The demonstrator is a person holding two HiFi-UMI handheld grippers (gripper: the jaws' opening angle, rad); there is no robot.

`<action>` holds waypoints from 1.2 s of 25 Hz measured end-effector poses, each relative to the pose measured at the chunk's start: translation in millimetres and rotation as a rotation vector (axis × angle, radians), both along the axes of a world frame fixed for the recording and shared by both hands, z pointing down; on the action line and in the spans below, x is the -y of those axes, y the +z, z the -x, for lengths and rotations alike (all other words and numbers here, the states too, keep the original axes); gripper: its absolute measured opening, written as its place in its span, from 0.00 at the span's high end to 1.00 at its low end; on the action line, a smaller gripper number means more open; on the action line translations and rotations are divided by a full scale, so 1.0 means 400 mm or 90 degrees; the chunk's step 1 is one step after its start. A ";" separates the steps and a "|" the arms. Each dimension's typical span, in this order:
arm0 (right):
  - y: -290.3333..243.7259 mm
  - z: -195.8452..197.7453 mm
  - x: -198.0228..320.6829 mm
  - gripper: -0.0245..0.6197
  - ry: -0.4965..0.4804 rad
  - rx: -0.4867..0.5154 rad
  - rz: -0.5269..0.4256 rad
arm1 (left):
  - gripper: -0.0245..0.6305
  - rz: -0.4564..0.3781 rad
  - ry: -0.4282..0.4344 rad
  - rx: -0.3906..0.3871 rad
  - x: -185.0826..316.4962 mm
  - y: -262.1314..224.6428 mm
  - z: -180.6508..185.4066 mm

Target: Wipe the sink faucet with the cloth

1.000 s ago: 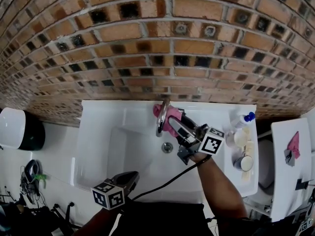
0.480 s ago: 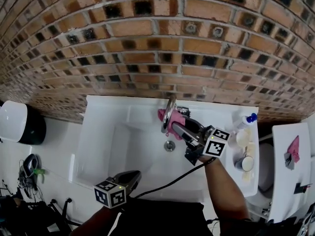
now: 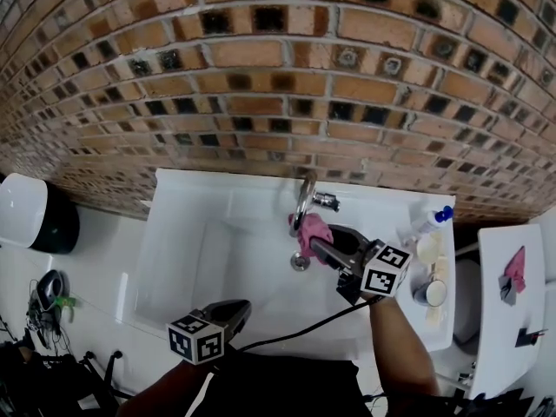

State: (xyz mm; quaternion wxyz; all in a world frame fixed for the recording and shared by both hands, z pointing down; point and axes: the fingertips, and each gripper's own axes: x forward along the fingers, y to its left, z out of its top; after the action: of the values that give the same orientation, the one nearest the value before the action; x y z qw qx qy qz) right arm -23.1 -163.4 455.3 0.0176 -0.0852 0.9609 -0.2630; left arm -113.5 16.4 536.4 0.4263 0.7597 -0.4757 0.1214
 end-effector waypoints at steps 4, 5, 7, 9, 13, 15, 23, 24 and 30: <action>-0.049 -0.021 0.001 0.74 -0.005 -0.082 -0.102 | 0.95 -0.006 0.013 0.003 0.031 0.004 0.006; -0.069 -0.028 0.009 0.74 0.000 -0.090 -0.119 | 0.95 -0.009 0.014 0.003 0.042 0.004 0.009; -0.104 -0.047 0.039 0.74 0.021 -0.096 -0.138 | 0.95 -0.017 0.013 0.002 0.067 0.000 0.015; -0.122 -0.069 0.085 0.74 0.053 -0.103 -0.140 | 0.95 -0.024 0.009 -0.002 0.094 -0.006 0.020; -0.106 -0.091 0.195 0.74 0.092 -0.144 -0.134 | 0.95 -0.037 -0.003 -0.008 0.135 -0.018 0.024; -0.081 -0.088 0.247 0.74 0.092 -0.146 -0.113 | 0.95 -0.036 -0.011 -0.017 0.146 -0.018 0.023; 0.018 -0.004 0.369 0.74 0.020 -0.115 -0.004 | 0.95 -0.017 -0.046 -0.042 0.180 -0.013 0.036; 0.032 0.012 0.369 0.74 0.000 -0.116 0.007 | 0.95 -0.014 -0.051 -0.041 0.183 -0.009 0.042; 0.054 0.042 0.379 0.74 -0.059 -0.052 0.073 | 0.95 0.006 -0.061 -0.044 0.198 0.010 0.053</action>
State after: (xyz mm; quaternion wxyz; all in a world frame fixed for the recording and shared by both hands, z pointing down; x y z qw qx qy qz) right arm -39.9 -314.8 476.9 -0.0389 -0.0522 0.9472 -0.3141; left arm -134.8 -62.7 540.4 0.4514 0.7379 -0.4958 0.0771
